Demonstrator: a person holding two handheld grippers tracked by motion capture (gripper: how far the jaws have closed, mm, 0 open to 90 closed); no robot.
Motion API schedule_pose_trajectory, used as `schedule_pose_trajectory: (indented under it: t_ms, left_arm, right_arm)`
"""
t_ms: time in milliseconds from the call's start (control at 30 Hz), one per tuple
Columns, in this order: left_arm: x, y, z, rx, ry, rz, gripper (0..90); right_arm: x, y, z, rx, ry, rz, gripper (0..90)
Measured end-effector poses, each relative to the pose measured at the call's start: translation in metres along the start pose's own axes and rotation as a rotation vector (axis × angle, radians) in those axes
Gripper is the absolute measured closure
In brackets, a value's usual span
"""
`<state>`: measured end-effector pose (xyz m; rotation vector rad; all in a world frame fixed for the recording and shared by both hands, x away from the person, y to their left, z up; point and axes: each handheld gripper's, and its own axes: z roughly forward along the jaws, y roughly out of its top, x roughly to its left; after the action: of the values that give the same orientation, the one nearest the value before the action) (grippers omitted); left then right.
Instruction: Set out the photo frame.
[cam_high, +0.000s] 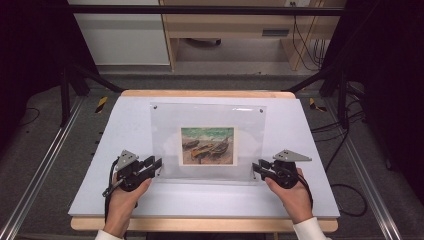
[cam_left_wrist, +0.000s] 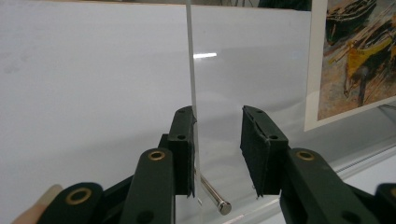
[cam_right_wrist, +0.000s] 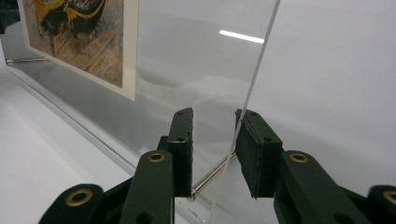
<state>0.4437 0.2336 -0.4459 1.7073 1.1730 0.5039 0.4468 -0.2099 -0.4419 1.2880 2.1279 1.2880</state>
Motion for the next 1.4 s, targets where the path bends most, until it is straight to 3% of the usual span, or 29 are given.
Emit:
schedule_pose_trajectory:
  t_ms: [1400]
  left_arm:
    - [-0.0078, -0.0079, -0.0080, 0.023, 0.010, 0.020, 65.6]
  right_arm:
    - [0.0051, -0.0100, -0.0067, 0.008, -0.002, 0.005, 68.9]
